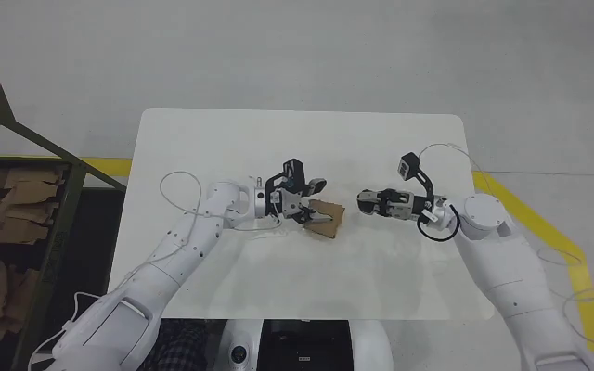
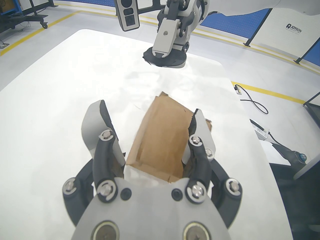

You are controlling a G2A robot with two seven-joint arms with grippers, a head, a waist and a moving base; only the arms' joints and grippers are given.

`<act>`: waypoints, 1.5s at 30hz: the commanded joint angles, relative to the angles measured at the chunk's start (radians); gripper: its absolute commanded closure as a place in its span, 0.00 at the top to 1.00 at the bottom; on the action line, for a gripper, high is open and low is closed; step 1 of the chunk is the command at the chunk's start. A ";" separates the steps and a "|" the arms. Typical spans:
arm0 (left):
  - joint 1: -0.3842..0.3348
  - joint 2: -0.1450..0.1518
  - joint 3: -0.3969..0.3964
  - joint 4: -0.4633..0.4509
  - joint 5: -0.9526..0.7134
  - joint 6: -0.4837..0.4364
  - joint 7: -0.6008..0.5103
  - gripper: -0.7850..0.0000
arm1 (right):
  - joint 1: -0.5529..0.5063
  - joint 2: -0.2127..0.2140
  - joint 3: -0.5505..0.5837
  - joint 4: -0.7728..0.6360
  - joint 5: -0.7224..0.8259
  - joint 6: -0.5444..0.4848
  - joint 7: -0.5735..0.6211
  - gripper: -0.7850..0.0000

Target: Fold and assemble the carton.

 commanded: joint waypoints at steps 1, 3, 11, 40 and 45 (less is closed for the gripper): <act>0.001 0.000 0.000 -0.001 0.001 0.000 0.001 0.73 | 0.004 -0.001 -0.003 0.011 -0.001 0.002 -0.004 0.05; 0.002 0.000 0.000 0.002 0.001 0.002 -0.001 0.73 | 0.008 -0.003 -0.007 0.020 0.000 0.002 -0.008 0.04; -0.004 0.002 -0.028 0.012 -0.032 0.022 0.018 0.74 | -0.028 0.008 0.012 -0.023 -0.055 0.000 -0.017 0.00; -0.061 -0.054 0.007 0.152 -0.168 0.212 -0.069 0.76 | -0.174 0.020 -0.046 -0.149 -0.168 0.054 -0.053 0.00; -0.067 -0.064 0.020 0.164 -0.179 0.214 -0.079 0.76 | -0.125 0.005 -0.077 -0.099 -0.123 0.033 -0.056 0.00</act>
